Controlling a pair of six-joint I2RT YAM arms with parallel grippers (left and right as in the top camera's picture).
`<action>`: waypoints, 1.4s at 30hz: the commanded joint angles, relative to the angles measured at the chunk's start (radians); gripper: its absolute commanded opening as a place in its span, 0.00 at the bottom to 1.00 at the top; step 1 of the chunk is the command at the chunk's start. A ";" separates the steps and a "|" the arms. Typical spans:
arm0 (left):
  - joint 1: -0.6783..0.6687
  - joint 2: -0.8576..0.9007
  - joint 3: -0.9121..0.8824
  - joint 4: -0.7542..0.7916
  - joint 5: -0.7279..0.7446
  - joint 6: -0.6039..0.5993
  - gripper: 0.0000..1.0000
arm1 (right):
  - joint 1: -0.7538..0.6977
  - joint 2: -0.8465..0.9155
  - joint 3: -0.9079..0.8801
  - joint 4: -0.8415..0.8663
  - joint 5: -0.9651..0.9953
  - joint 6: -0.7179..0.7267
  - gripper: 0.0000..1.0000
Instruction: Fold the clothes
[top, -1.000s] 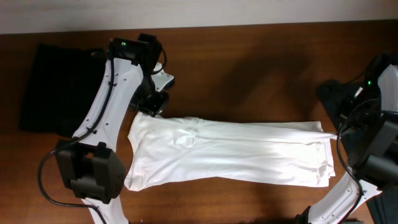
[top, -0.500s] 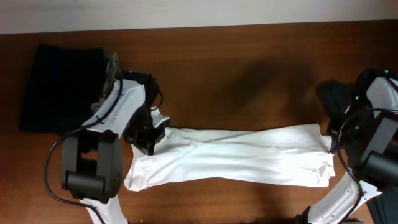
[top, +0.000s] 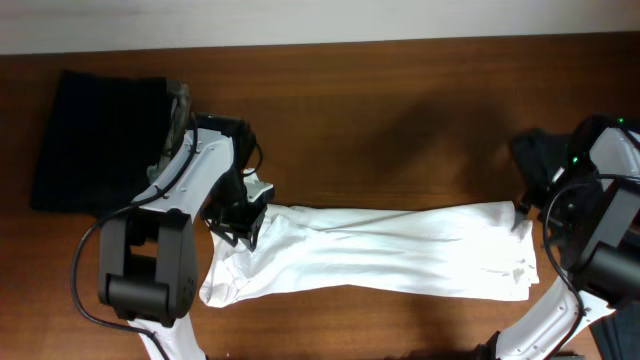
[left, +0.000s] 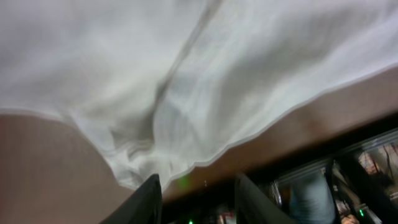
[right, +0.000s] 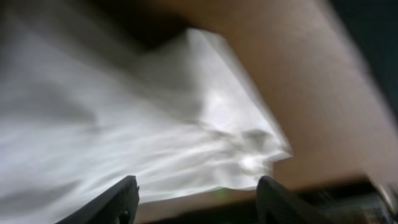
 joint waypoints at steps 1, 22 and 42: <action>0.002 -0.019 -0.002 0.111 0.128 0.002 0.38 | 0.013 -0.021 0.054 0.003 -0.443 -0.264 0.64; -0.012 -0.238 -0.178 0.472 0.169 0.002 0.65 | 0.109 -0.537 -0.103 0.003 -0.287 -0.060 0.81; -0.101 -0.077 -0.130 0.245 0.370 0.069 0.00 | 0.109 -0.537 -0.171 0.080 -0.286 -0.061 0.80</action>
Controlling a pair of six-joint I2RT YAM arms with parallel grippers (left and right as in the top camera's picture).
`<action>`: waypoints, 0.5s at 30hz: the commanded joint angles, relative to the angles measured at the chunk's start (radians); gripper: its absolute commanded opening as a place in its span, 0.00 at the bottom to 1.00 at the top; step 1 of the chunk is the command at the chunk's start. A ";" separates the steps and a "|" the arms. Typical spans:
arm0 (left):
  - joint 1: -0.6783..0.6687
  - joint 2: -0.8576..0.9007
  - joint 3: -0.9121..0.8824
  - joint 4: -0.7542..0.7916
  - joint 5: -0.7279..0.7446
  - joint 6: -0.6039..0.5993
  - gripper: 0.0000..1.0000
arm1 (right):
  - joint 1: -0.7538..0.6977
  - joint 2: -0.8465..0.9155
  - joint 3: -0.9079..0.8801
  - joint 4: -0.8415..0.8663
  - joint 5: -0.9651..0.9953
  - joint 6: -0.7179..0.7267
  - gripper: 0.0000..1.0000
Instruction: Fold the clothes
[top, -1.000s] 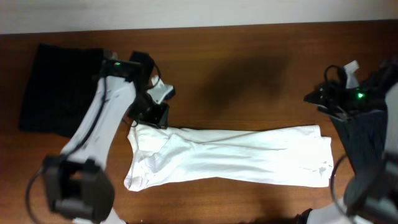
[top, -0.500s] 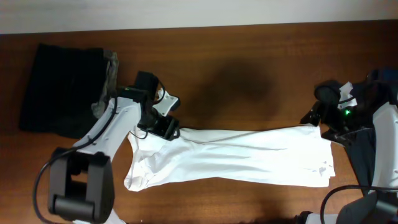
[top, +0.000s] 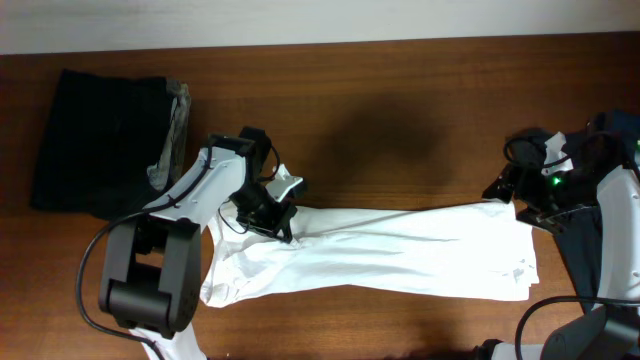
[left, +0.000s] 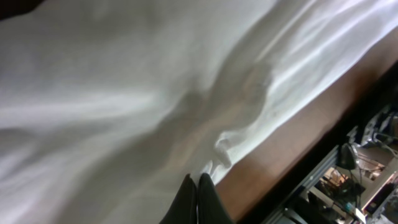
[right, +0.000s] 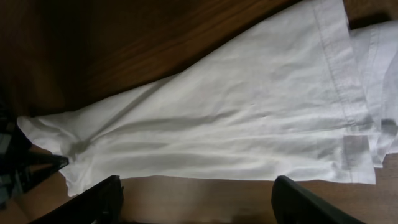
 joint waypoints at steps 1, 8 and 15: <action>-0.042 -0.031 0.014 -0.075 0.028 0.012 0.00 | 0.006 0.003 -0.002 0.013 0.012 0.008 0.80; -0.185 -0.031 0.012 -0.154 -0.004 0.011 0.49 | 0.006 0.003 -0.002 0.047 0.012 0.008 0.80; -0.128 -0.031 0.013 -0.174 -0.074 -0.004 0.86 | 0.006 0.003 -0.002 0.059 0.012 0.008 0.80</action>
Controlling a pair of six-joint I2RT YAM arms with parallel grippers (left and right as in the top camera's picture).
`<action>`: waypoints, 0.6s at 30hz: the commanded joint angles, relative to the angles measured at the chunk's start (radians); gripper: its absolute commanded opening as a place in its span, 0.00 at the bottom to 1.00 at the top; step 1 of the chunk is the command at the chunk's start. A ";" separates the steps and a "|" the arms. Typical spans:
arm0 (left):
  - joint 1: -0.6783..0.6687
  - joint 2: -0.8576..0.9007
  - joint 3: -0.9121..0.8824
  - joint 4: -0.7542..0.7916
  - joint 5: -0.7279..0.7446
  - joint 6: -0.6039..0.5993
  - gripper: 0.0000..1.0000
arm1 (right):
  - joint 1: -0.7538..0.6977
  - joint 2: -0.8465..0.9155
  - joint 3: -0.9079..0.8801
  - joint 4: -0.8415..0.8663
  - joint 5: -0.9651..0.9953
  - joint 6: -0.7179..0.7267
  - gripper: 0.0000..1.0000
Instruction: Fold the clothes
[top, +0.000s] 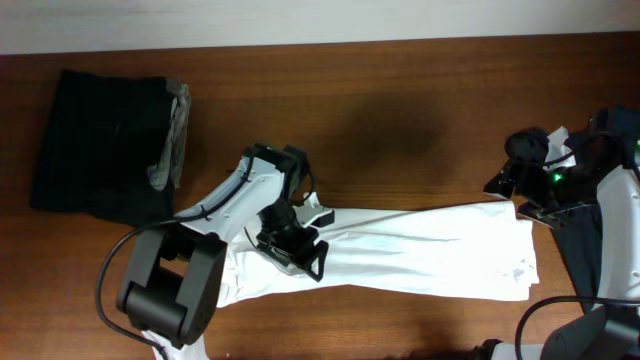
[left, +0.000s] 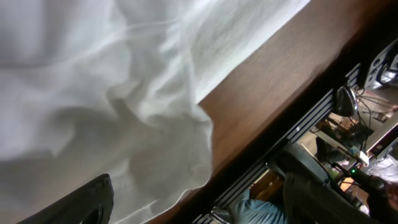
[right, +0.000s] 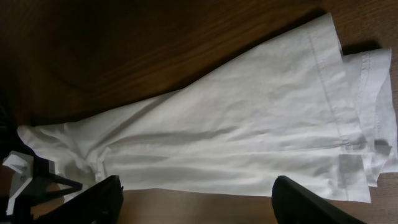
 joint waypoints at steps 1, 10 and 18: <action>0.064 -0.028 0.008 -0.026 -0.041 -0.003 0.83 | 0.006 0.003 -0.002 0.005 0.012 0.008 0.80; 0.098 -0.028 0.003 0.138 -0.387 -0.126 0.01 | 0.006 0.003 -0.002 0.022 0.012 0.009 0.80; 0.095 -0.028 -0.065 -0.049 -0.272 -0.126 0.01 | 0.006 0.003 -0.002 0.024 0.012 0.008 0.80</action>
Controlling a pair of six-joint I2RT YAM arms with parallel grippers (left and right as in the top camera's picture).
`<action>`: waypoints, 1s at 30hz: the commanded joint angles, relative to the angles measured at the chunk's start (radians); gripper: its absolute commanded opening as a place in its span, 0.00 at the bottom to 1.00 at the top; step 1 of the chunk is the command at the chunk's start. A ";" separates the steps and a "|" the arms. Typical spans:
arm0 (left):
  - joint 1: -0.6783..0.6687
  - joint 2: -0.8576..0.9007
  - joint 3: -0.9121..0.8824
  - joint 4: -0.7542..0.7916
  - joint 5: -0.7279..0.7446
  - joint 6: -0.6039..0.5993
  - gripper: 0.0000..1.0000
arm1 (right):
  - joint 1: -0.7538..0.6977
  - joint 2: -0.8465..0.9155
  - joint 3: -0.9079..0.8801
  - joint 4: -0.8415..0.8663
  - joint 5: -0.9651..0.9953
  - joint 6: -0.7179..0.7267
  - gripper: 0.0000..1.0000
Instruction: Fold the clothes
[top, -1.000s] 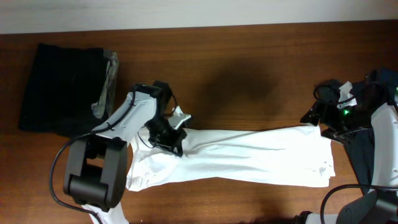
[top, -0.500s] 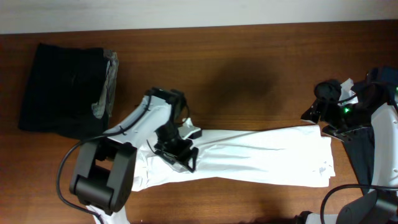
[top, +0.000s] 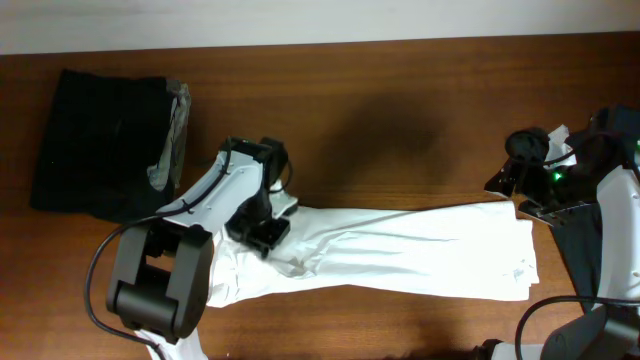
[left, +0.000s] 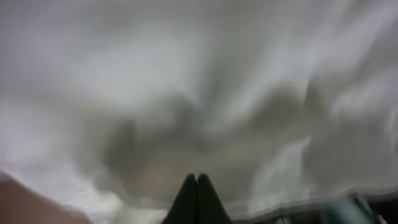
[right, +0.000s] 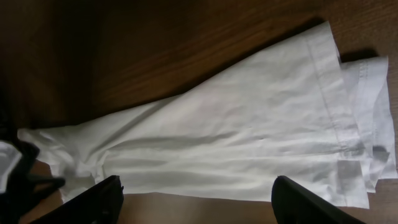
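A long white garment lies stretched left to right across the front of the brown table. My left gripper is down on its rumpled left part. In the blurred left wrist view the white cloth fills the frame and the left gripper has its fingertips pressed together on it. My right gripper hangs high over the garment's right end, open and holding nothing. The right wrist view shows the whole garment beyond the right gripper, hem at right.
A folded black pile with a grey piece on its edge sits at the back left. More dark clothing lies at the right edge under the right arm. The left arm's black end shows at the garment's far end.
My left gripper, open on the cloth further right and nearer the front edge, has shut and now sits further left and back. A new wrinkle lies where it was. The right gripper has hardly moved.
First the left gripper was slightly open at the garment's left end and the right gripper low at its right end. Then the left was shut further right and the right arm raised, open. The left then stood open mid-left, and is now shut further back.
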 joint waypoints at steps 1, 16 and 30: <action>-0.001 -0.027 -0.075 -0.109 0.073 -0.015 0.00 | 0.006 0.003 0.000 0.009 0.011 0.010 0.80; 0.118 -0.045 -0.097 0.161 -0.013 -0.041 0.00 | 0.006 0.003 0.000 0.011 0.011 0.016 0.80; 0.116 -0.047 -0.098 -0.077 0.170 0.006 0.00 | 0.006 0.003 0.000 0.014 0.011 0.016 0.80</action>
